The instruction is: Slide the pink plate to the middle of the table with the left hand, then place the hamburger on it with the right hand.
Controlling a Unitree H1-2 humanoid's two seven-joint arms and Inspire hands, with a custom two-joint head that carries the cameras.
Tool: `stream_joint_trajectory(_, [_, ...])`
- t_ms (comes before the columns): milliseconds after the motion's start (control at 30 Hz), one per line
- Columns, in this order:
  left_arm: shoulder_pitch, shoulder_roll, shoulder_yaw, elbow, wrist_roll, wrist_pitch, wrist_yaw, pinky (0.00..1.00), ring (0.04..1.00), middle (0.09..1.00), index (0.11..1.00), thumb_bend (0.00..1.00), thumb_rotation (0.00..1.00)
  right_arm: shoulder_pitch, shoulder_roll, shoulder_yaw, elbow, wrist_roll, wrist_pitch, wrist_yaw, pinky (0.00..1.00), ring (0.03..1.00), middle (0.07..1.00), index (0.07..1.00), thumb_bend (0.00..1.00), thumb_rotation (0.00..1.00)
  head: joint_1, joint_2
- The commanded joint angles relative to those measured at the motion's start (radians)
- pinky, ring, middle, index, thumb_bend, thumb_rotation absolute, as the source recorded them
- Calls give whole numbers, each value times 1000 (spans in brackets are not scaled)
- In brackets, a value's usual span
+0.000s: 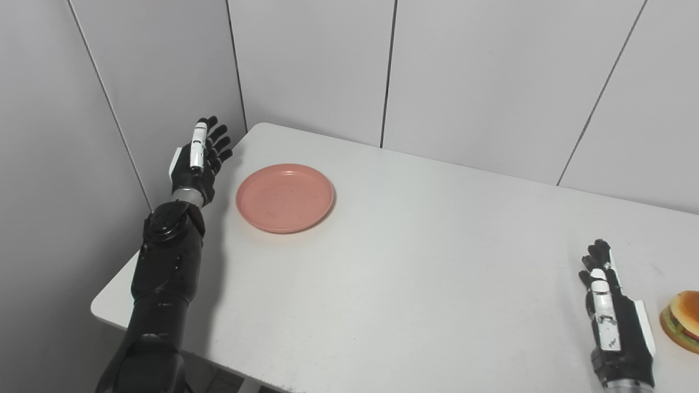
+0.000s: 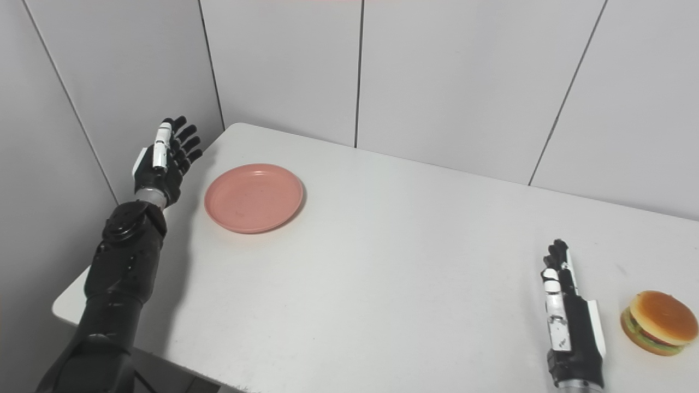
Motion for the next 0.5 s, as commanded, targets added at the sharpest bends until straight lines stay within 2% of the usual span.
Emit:
stream_joint_trajectory(0, [-41, 32, -2, -11, -2, -50, -6, 916, 907, 911, 898, 317, 1000, 49, 7, 1, 40, 6, -19, 1, 1000, 1000, 1000, 1000, 47, 1000, 3, -1])
stream_joint_trajectory(200, [-51, 27, 0, 29, -11, -58, -7, 941, 920, 913, 900, 333, 1000, 51, 7, 2, 33, 6, -4, 0, 1000, 1000, 1000, 1000, 51, 1000, 0, 4])
stream_joint_trajectory(467, [-57, 41, -15, 130, -6, -94, -35, 927, 914, 907, 885, 343, 1000, 46, 8, 1, 55, 4, -36, -1, 1000, 1000, 1000, 1000, 66, 1000, -4, 9])
